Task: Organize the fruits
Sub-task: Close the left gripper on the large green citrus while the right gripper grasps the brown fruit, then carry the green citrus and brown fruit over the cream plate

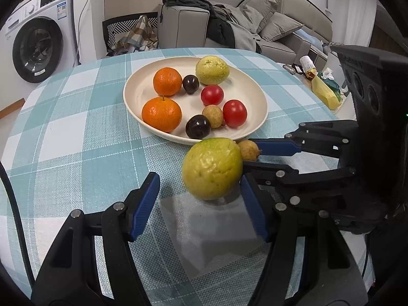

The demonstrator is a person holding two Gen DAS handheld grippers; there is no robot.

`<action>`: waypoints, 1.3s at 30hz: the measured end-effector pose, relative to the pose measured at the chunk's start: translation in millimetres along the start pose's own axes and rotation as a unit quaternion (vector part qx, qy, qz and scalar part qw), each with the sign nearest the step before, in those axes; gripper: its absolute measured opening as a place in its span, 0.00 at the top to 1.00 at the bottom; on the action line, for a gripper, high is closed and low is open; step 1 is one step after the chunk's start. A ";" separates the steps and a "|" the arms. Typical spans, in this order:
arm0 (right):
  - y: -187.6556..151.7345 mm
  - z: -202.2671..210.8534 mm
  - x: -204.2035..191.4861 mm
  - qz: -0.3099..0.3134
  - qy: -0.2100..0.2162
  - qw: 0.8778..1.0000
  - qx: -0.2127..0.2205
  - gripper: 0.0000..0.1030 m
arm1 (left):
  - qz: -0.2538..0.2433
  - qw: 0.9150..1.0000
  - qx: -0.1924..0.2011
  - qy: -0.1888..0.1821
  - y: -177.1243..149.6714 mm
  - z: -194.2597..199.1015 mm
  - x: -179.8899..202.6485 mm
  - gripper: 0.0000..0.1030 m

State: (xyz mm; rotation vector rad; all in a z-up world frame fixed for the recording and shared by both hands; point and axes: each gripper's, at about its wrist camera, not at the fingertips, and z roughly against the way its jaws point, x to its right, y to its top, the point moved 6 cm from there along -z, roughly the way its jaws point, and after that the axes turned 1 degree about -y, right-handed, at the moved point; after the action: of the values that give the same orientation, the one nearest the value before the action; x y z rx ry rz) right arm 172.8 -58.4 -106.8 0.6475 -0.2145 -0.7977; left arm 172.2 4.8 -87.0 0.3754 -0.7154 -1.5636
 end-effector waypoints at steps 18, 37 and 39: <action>-9.5 7.5 12.8 -0.016 -0.014 1.000 0.001 0.71 | -0.005 1.000 0.009 -0.022 2.6 -5.8 11.0 0.56; 6.1 40.6 36.4 -0.066 -0.023 0.995 0.076 0.71 | 0.025 0.995 0.091 0.000 19.3 31.7 -4.4 0.56; 7.7 42.1 43.1 -0.081 -0.028 0.993 0.083 0.71 | 0.027 0.995 0.096 0.002 20.6 33.3 -5.8 0.56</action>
State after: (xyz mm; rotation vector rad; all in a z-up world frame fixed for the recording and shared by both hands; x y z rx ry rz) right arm 189.7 -104.7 -71.5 0.8075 -0.2842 -0.9615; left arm 168.0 17.9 -49.9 0.4968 -0.8680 -1.4474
